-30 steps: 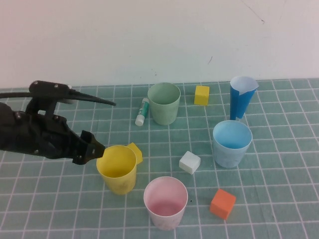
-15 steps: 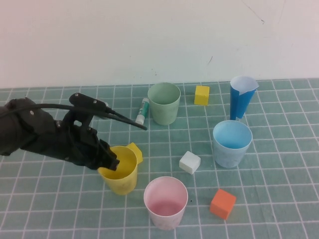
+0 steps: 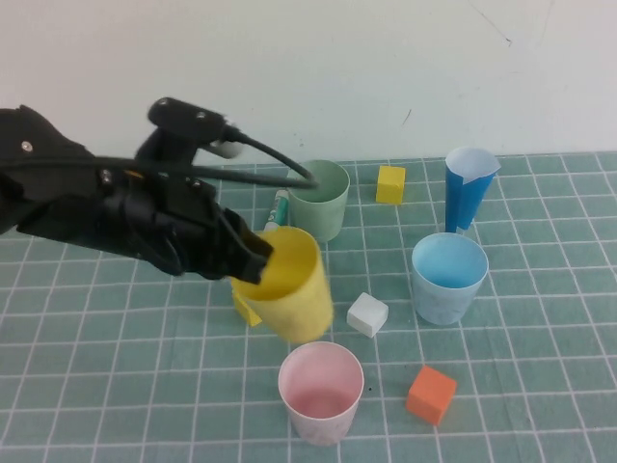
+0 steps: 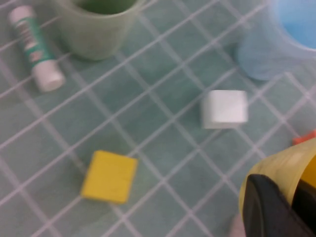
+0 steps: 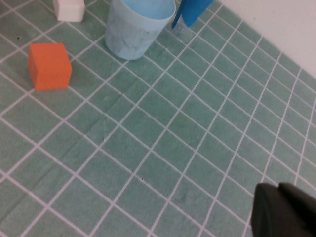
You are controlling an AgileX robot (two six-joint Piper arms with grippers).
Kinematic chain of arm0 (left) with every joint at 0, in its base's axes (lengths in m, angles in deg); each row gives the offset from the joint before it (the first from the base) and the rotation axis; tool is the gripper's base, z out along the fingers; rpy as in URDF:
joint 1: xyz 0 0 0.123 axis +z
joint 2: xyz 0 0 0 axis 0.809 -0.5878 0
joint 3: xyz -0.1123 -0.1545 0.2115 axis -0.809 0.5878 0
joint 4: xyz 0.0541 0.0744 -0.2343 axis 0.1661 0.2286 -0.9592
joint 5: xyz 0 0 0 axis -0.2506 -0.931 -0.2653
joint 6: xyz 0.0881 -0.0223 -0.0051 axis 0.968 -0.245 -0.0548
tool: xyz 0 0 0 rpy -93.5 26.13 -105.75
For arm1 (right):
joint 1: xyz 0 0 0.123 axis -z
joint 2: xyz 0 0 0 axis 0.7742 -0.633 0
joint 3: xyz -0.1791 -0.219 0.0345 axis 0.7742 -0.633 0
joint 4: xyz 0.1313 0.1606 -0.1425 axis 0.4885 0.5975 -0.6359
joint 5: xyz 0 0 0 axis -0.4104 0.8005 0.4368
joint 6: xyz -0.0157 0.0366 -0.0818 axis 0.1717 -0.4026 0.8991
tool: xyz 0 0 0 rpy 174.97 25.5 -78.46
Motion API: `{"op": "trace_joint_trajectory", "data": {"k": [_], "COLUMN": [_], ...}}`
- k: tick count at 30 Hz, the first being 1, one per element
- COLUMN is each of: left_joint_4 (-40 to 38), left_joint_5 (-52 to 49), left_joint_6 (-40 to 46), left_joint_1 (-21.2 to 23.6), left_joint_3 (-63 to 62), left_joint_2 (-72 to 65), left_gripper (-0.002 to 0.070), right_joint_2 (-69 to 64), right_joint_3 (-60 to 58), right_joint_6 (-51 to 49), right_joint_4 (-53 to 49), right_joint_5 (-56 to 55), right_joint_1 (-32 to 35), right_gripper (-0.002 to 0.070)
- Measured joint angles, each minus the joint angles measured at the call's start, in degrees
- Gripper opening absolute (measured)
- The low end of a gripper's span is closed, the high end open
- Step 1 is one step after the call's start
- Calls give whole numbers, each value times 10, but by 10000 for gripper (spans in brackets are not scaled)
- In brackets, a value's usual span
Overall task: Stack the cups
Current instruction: Place the yellow cup on the pink cup, then pick up the blue cup
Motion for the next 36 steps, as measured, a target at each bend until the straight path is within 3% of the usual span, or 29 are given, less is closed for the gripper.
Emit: {"op": "trace_joint_trajectory", "data": {"k": [3, 8, 17, 20, 25, 27, 33, 36], "left_joint_4": [14, 113, 165, 165, 165, 167, 222, 275], "left_joint_5": [-21, -27, -24, -19, 6, 28, 110, 130], "left_joint_6": [0, -57, -107, -107, -109, -121, -187, -213], "left_joint_1": [-41, -91, -99, -99, -99, -99, -100, -101], "left_joint_3": [0, 0, 0, 0, 0, 0, 0, 0], "left_joint_2": [14, 14, -8, -11, -12, -12, 29, 74], "left_gripper": [17, 17, 23, 74, 227, 244, 69, 21], "right_joint_2": [0, 0, 0, 0, -3, -14, -133, -219], "right_joint_3": [0, 0, 0, 0, 0, 0, 24, 64], "right_joint_6": [0, 0, 0, 0, 0, -9, 37, 78], "right_joint_4": [0, 1, 1, 1, 1, 11, 118, 181], "right_joint_5": [0, 0, -7, -11, -15, -15, 7, 17], "right_joint_1": [0, 0, 0, 0, 0, 0, 0, 0], "right_gripper": [-1, -1, -1, -1, -1, -1, -1, -1]}}
